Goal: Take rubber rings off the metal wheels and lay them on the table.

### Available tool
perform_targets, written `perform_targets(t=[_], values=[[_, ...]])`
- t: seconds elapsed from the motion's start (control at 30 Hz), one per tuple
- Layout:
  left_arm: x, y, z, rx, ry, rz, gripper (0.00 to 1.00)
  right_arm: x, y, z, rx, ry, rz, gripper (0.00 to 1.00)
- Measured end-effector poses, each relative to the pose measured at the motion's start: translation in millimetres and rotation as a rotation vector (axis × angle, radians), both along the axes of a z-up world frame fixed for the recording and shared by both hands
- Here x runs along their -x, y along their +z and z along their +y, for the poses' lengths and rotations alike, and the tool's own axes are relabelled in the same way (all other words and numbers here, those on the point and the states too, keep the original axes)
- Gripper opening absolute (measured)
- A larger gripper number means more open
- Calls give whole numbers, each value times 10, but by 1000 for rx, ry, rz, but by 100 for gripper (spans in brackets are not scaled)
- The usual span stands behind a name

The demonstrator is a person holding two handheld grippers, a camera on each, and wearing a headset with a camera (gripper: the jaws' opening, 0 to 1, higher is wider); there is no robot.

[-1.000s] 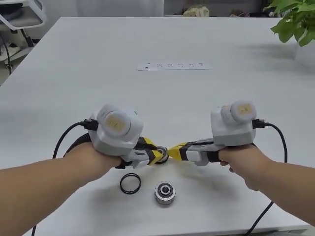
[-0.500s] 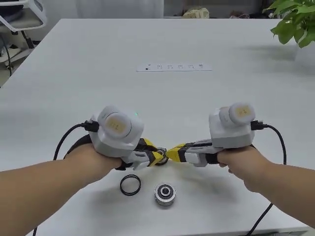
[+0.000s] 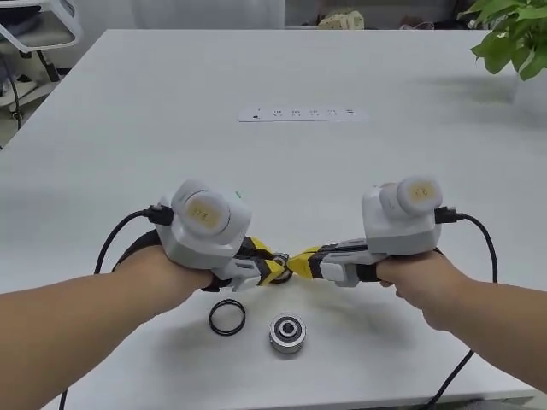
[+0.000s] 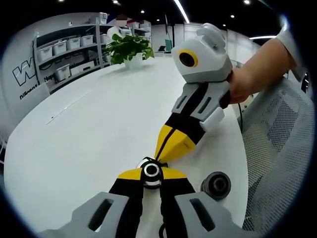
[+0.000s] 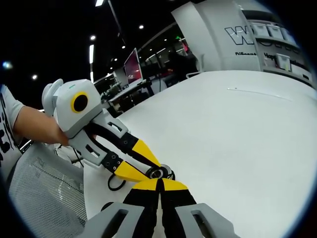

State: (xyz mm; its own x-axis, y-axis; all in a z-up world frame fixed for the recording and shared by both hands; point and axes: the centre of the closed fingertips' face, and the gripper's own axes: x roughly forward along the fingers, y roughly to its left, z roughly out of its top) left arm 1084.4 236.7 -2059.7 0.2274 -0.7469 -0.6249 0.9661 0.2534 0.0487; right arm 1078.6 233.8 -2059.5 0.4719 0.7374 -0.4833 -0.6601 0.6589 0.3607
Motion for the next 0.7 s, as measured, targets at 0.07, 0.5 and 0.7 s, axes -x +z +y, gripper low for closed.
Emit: perform_targets(t=[0.07,0.5,0.7], values=[[0,0,-1,0,0,0,7,-1,0,-1,0,1,-1,0],[-1,2,0,1,3,-3,7,14,14,22,1,8,-6,0],[-2,3,3,1,5,-3,7,34,35,37,-2,9,-7,0]])
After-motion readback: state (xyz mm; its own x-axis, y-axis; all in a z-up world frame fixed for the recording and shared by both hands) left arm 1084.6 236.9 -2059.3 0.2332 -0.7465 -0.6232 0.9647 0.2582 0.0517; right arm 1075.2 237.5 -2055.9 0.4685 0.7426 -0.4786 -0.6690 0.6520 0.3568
